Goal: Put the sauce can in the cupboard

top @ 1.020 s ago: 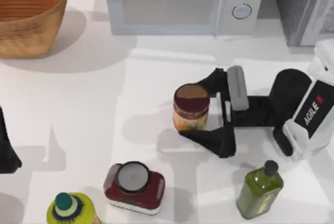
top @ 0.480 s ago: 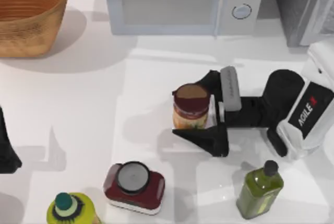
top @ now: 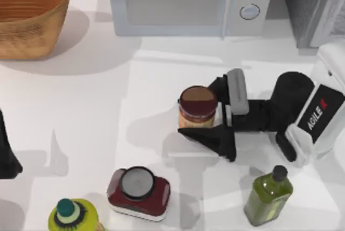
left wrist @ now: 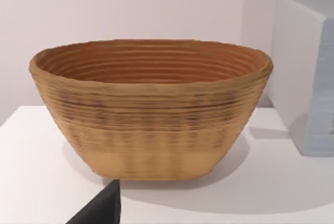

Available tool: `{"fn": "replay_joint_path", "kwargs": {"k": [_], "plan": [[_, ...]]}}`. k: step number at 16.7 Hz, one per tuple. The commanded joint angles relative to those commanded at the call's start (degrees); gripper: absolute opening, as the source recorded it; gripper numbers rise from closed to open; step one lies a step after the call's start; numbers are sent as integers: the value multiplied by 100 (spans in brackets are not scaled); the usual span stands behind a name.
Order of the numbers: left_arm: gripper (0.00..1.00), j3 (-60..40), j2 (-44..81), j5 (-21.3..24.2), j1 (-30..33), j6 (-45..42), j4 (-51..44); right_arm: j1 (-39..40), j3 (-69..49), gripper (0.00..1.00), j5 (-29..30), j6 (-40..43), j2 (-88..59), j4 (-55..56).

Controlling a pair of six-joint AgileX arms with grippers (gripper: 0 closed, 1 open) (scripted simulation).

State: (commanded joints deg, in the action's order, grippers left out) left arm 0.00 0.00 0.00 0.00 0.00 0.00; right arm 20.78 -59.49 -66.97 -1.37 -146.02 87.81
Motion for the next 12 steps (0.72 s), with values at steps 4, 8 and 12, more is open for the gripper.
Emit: {"fn": "replay_joint_path", "kwargs": {"k": [4, 8, 12], "plan": [[100, 0, 0, 0, 0, 0, 0, 0, 0, 0, 0, 0, 0, 0], [100, 0, 0, 0, 0, 0, 0, 0, 0, 0, 0, 0, 0, 0], [100, 0, 0, 0, 0, 0, 0, -16, 2, 0, -1, -5, 19, -10]]}}
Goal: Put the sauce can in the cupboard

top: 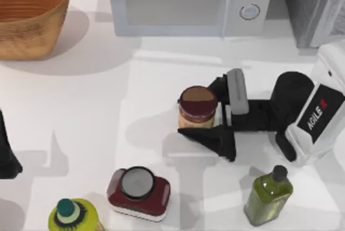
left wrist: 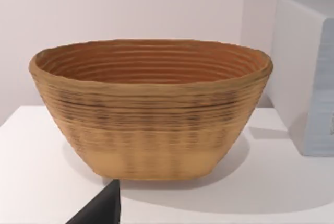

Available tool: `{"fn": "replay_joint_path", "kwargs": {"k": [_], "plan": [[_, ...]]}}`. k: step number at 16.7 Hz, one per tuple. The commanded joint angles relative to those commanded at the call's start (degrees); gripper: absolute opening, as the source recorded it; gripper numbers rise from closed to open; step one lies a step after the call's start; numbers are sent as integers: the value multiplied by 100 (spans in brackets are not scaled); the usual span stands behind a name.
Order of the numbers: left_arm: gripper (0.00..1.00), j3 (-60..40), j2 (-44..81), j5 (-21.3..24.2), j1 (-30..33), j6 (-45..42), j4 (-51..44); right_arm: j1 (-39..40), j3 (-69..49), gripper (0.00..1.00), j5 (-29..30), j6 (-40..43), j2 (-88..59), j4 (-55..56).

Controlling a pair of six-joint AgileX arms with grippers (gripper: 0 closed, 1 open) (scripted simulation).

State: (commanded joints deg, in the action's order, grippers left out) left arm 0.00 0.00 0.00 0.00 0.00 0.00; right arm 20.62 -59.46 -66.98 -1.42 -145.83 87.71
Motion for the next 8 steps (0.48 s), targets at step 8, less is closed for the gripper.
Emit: {"fn": "replay_joint_path", "kwargs": {"k": [8], "plan": [[100, 0, 0, 0, 0, 0, 0, 24, 184, 0, -51, -49, 1404, -1362]]}}
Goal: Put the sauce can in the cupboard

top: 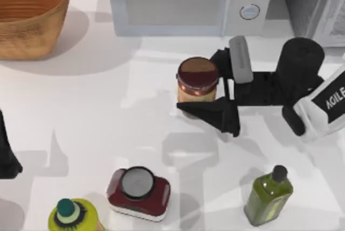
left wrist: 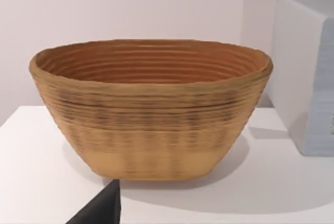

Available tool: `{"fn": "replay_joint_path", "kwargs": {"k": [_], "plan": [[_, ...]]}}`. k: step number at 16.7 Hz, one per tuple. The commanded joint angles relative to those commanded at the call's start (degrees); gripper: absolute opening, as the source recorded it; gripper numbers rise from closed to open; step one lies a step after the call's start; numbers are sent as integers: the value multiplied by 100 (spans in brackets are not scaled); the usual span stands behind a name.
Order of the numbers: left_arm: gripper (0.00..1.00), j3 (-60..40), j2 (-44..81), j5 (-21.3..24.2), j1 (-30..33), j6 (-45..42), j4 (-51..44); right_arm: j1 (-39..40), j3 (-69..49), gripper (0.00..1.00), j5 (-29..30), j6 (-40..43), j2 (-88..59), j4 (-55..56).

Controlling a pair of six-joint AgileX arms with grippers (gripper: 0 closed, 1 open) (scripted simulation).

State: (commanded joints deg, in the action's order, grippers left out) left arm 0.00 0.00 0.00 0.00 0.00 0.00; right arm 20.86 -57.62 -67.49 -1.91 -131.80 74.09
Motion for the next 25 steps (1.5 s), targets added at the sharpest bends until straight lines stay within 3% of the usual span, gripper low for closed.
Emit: {"fn": "replay_joint_path", "kwargs": {"k": [6, 15, 20, 25], "plan": [[100, 0, 0, 0, 0, 0, 0, -17, 74, 0, 25, -35, 1356, -1111], [100, 0, 0, 0, 0, 0, 0, -42, 158, 0, 115, -68, 1700, -1355], [100, 0, 0, 0, 0, 0, 0, -358, 919, 0, 943, -202, 3162, -2299], [100, 0, 0, 0, 0, 0, 0, -906, 2131, 0, 2407, -213, 5682, -3750]]}}
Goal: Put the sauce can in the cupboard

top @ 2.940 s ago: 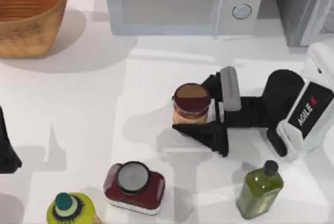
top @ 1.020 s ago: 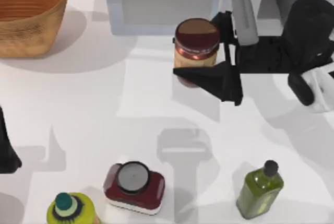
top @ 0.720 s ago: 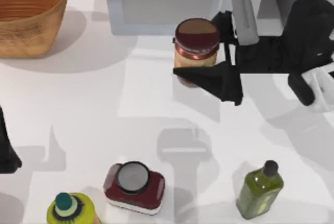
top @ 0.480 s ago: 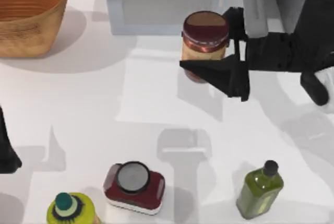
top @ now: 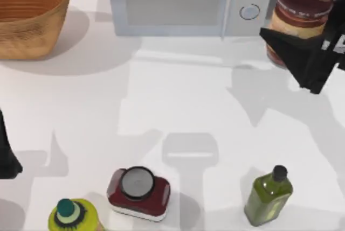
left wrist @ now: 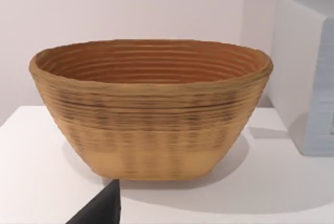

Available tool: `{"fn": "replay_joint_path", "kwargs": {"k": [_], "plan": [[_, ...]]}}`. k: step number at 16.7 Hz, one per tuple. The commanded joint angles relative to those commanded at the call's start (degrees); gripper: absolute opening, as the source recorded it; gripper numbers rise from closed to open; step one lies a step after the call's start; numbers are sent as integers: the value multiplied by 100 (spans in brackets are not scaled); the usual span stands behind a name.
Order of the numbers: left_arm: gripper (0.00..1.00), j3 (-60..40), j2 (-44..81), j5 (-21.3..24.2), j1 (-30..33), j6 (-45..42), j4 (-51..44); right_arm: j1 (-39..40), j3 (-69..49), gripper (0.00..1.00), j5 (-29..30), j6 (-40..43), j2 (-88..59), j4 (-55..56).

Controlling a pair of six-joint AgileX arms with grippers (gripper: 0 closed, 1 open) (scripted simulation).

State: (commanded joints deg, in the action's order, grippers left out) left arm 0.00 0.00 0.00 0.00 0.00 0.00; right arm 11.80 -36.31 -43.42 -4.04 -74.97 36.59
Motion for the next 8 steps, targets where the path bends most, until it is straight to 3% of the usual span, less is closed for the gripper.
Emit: {"fn": "replay_joint_path", "kwargs": {"k": [8], "plan": [[100, 0, 0, 0, 0, 0, 0, -855, 2133, 0, 2678, 288, 4743, -2310]]}}
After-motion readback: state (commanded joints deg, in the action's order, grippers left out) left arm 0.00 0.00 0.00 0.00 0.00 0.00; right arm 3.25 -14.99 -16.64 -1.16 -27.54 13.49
